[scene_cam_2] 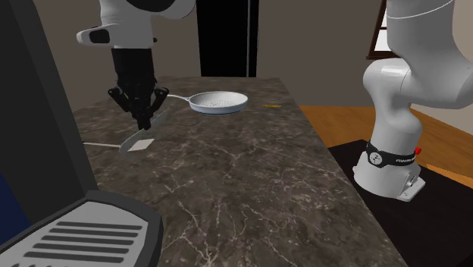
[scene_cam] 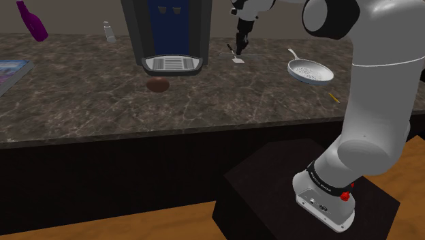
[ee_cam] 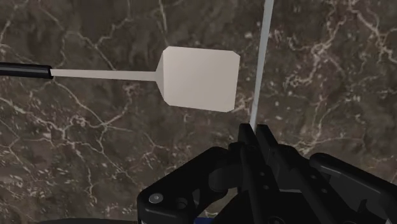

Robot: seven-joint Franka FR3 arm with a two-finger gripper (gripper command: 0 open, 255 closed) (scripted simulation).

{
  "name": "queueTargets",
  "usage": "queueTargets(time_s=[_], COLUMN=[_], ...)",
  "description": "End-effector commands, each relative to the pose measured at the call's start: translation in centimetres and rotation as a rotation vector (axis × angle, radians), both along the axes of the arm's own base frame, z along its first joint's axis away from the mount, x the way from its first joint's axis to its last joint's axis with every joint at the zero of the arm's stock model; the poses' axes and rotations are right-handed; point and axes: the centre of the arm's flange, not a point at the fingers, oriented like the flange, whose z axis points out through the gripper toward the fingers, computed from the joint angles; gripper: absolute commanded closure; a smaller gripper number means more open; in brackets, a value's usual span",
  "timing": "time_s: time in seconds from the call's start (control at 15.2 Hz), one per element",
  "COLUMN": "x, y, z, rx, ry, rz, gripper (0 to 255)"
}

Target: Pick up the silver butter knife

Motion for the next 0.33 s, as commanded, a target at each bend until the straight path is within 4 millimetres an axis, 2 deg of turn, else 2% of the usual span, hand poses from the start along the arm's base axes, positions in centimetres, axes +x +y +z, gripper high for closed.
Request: queueTargets(time_s=[0.0,0.13,0.26], x=[0.0,0.0,0.0], y=[0.1,0.1,0.1], z=[1.2,2.2,2.3], rx=[0.000,0.000,0.000], ry=[0.001,0.001,0.001], rz=[0.000,0.000,0.000], gripper=[255,255,255])
